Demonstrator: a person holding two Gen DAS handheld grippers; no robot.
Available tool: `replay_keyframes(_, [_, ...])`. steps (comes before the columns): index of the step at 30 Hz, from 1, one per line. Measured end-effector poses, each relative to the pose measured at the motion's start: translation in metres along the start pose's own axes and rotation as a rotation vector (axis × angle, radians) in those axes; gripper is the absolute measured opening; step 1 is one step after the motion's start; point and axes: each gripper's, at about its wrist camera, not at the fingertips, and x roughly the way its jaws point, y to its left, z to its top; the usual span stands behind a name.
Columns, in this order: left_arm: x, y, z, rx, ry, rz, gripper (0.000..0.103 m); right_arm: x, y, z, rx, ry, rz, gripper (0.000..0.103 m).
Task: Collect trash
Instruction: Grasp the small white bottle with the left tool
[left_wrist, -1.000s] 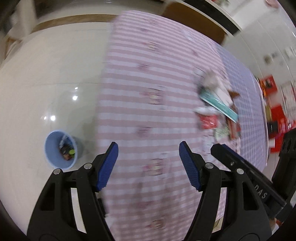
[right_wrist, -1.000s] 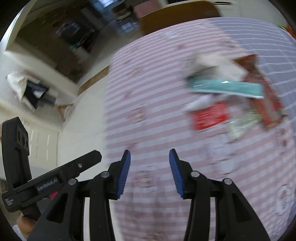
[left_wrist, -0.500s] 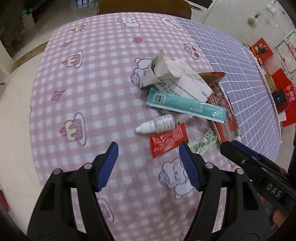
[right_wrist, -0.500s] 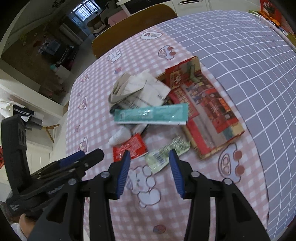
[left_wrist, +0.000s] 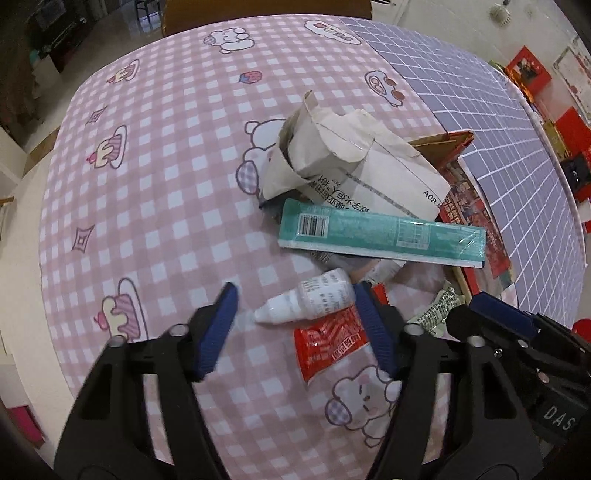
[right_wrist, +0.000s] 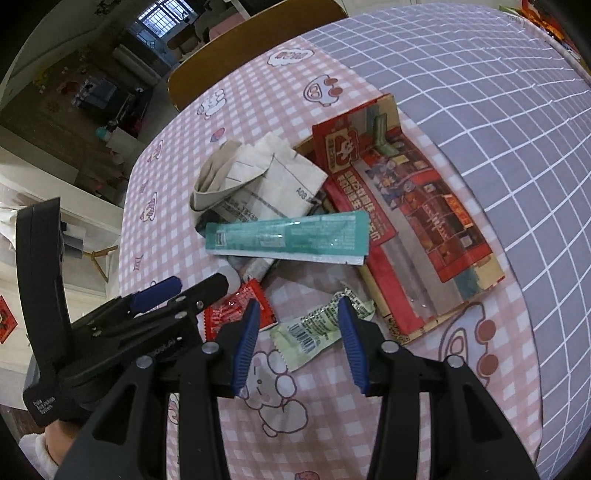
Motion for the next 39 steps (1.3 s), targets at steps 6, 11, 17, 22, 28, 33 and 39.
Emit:
replay_keyframes(6, [0.002,0.004,0.002,-0.004,0.01,-0.025,0.049,0.006,0.003,0.007,0.0,0.002,-0.001,0.044])
replay_keyframes(11, [-0.006,0.022,-0.001,-0.093,0.005,-0.073,0.039,0.01,0.012,0.007,-0.022,0.01,0.004,0.044])
replay_keyframes(17, [-0.02,0.052,-0.013,-0.21,0.004,-0.108,0.003,0.026,0.031,0.001,-0.073,0.05,0.011,0.043])
replay_keyframes(22, [-0.028,0.071,-0.025,-0.264,-0.001,-0.136,0.003,0.043,0.049,-0.004,-0.146,0.067,-0.032,0.043])
replay_keyframes(28, [-0.034,0.086,-0.042,-0.294,-0.001,-0.125,0.054,0.046,0.06,-0.014,-0.182,0.072,-0.049,0.044])
replay_keyframes(33, [-0.034,0.083,-0.047,-0.229,-0.022,-0.115,0.069,0.041,0.058,-0.019,-0.159,0.056,-0.064,0.046])
replay_keyframes(39, [-0.012,0.059,-0.041,-0.069,0.03,-0.111,0.042,0.037,0.056,-0.02,-0.137,0.055,-0.071,0.046])
